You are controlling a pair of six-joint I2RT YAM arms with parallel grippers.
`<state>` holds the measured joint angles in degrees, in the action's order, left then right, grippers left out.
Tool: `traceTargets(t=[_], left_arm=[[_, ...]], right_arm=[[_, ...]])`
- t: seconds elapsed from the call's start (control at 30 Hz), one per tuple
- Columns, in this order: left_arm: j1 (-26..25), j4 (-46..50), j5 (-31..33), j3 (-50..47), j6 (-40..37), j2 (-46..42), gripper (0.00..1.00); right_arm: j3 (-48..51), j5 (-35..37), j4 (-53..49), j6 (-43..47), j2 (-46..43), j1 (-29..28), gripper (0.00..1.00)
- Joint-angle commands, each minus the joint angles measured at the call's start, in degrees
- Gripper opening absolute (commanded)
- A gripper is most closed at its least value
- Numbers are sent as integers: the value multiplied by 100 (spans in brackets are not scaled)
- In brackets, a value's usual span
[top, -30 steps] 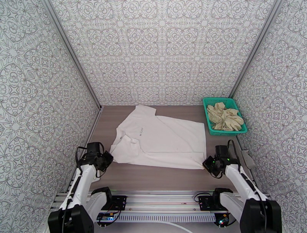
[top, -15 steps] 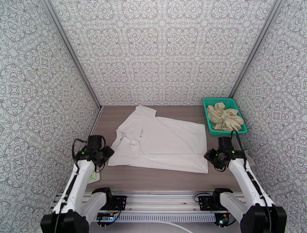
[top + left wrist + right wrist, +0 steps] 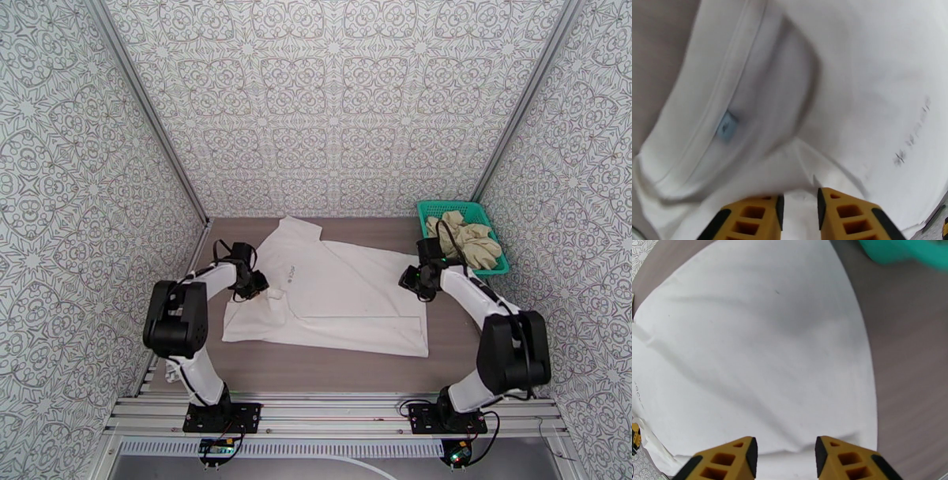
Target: Fold and stack the mixed laundry pile
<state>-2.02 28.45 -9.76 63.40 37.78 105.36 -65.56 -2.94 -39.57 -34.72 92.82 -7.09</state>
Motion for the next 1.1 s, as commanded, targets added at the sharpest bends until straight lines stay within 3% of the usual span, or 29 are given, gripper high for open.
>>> traceTargets(t=[0.0,0.23,0.57,0.83,1.07], left_arm=[[188,-577,-121,-424,351,60,27],[801,-760,-211,-1520,366,-713,26],[1048,-598,-275,-2155,360,-1373,28],[773,334,263,-221,-428,-1105,43],[287,329,-113,1997,-1340,384,46]], right_arm=[[-363,264,151,208,371,-20,44],[-1059,461,126,454,1116,-99,44],[-2263,501,-106,782,2103,-249,44],[-3964,802,-944,1505,3154,-148,46],[-5044,1077,-1339,1825,3929,-32,44]])
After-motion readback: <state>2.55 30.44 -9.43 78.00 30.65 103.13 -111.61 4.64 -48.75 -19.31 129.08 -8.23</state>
